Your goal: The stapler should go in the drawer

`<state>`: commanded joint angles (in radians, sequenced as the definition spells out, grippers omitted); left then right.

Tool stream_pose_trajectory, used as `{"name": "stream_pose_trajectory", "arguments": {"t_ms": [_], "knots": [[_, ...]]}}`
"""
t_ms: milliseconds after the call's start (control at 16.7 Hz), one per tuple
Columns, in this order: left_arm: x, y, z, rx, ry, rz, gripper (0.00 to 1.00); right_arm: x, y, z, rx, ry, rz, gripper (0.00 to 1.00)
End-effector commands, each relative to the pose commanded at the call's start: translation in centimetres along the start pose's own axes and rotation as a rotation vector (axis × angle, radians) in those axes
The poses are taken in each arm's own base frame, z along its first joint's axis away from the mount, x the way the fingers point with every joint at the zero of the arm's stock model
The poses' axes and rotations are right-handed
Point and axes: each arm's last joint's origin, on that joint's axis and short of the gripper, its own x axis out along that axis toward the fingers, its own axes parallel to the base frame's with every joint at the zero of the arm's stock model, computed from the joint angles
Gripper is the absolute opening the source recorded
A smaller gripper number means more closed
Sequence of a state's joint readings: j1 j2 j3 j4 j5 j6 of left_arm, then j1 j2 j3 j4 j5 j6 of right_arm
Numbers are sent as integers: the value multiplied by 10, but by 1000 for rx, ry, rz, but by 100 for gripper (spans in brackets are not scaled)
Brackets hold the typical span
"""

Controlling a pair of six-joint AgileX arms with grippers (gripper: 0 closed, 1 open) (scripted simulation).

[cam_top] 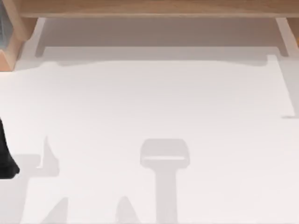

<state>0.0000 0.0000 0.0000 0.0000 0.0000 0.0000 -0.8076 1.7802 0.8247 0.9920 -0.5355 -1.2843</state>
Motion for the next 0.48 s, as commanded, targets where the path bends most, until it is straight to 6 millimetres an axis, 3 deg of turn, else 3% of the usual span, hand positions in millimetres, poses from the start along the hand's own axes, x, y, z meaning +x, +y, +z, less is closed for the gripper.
{"name": "stream_pose_trajectory", "arguments": {"t_ms": [240,480], "knots": [[0,0,0,0,0,0,100,-41,41,-2,-167,-43,-39,100],[0,0,0,0,0,0,100,-56,88,16,-238,-152,6,100]]}}
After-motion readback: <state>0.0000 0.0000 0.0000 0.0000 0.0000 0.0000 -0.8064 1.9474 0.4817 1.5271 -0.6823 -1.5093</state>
